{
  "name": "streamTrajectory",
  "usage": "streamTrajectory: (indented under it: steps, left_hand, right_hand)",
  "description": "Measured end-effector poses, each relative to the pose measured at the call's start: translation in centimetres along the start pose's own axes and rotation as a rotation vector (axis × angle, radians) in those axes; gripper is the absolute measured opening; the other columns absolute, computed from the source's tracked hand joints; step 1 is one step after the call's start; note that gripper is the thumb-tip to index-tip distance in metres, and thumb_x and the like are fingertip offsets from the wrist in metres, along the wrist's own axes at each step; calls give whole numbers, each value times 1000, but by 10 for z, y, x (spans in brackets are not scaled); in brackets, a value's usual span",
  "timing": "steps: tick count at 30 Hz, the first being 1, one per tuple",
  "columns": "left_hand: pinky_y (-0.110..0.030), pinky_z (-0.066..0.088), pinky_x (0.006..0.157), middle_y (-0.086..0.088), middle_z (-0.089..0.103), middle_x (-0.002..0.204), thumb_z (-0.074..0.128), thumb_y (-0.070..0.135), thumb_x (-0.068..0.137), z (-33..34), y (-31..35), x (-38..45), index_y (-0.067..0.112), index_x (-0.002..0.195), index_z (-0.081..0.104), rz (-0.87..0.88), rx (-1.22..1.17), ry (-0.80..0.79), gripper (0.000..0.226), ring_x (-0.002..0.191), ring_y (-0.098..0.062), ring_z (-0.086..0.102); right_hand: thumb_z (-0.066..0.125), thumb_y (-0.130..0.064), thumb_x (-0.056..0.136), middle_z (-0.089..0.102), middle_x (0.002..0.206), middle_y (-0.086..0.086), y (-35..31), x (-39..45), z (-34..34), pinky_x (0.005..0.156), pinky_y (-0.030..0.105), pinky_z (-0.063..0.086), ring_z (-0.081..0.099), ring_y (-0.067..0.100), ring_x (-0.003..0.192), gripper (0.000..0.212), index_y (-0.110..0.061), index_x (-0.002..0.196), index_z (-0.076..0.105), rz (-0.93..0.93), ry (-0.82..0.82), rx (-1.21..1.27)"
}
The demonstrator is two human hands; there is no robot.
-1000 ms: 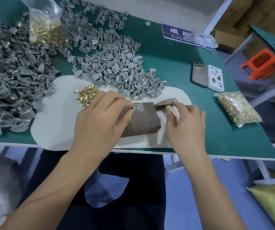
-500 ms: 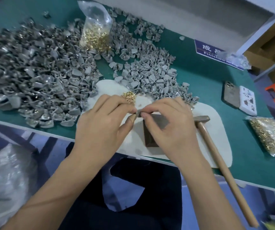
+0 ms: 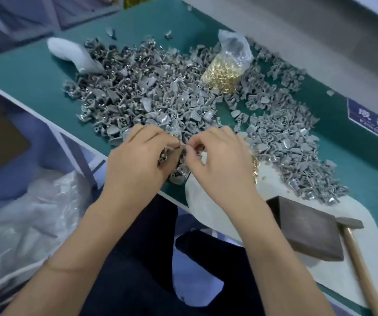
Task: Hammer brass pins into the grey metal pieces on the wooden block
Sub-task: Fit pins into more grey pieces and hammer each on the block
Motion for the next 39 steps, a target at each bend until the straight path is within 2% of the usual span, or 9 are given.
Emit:
streamTrajectory:
  steps: [4, 8, 12, 17, 21, 25, 28, 33, 39]
  left_hand:
    - [-41, 52, 65, 8, 68, 97, 71, 28, 92, -1, -19, 11, 21, 99, 75, -53, -14, -21, 11, 96, -19, 58]
    - [-37, 51, 68, 13, 66, 102, 75, 29, 89, 2, -28, 17, 27, 101, 75, -111, -12, -98, 13, 102, -14, 54]
    - [-42, 55, 70, 15, 66, 103, 78, 27, 85, 0, -32, 17, 29, 100, 75, -129, -16, -112, 15, 104, -15, 56]
    - [-40, 53, 74, 16, 63, 100, 71, 30, 92, -9, -26, 15, 32, 100, 74, -155, -30, -77, 9, 104, -13, 55]
    - [-36, 51, 73, 14, 65, 98, 67, 29, 95, 2, 3, 17, 31, 103, 74, -53, -147, -157, 10, 101, -13, 57]
    - [-33, 48, 72, 15, 66, 99, 66, 30, 95, 36, 39, 16, 31, 103, 74, 30, -224, -246, 11, 98, -10, 55]
    - [-35, 48, 69, 13, 66, 98, 65, 34, 95, 60, 64, 13, 33, 101, 73, 85, -179, -318, 10, 101, -14, 53]
    - [-36, 47, 74, 14, 64, 100, 71, 39, 89, 82, 80, 17, 35, 108, 68, 103, -105, -451, 20, 106, -16, 51]
    - [-39, 51, 71, 13, 61, 90, 68, 27, 87, 92, 82, 15, 35, 96, 68, 61, -96, -459, 12, 97, -18, 55]
  right_hand:
    - [64, -30, 92, 60, 88, -13, -7, 21, 14, 81, 26, 31, 52, 16, 93, 8, -27, 86, 68, 19, -21, 16]
    - [65, -28, 92, 61, 91, -12, -6, 29, 23, 88, 31, 42, 53, 16, 97, 6, -28, 87, 69, 62, -80, 29]
    - [66, -26, 94, 65, 97, -7, -3, 29, 27, 91, 35, 44, 56, 18, 101, 8, -24, 94, 74, 81, -133, 78]
    - [65, -26, 96, 68, 95, -12, 24, 18, 8, 83, 29, 43, 55, 8, 93, 11, -26, 96, 76, 126, -34, 111]
    - [65, -22, 94, 68, 93, -12, 63, -4, -18, 79, 32, 47, 53, 7, 85, 11, -25, 93, 76, 286, 19, 99]
    - [65, -22, 94, 71, 97, -9, 94, -38, -38, 80, 35, 51, 61, 13, 92, 12, -22, 95, 77, 403, 41, 32]
    - [61, -30, 95, 69, 100, -7, 110, -60, -42, 76, 34, 49, 60, 17, 96, 14, -26, 96, 75, 454, -10, -139]
    - [61, -28, 93, 72, 89, -9, 123, -74, -35, 75, 40, 56, 65, 17, 85, 15, -24, 86, 74, 600, -39, 91]
    - [70, -35, 85, 71, 87, -22, 124, -69, -34, 76, 29, 55, 67, 5, 88, 9, -40, 92, 74, 665, -122, 139]
Point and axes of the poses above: each hand's wrist, its own x-axis towards the middle knuckle, its own z-axis out of the palm, y = z × x, the point moved 1 cm from there along x, towards the middle knuckle
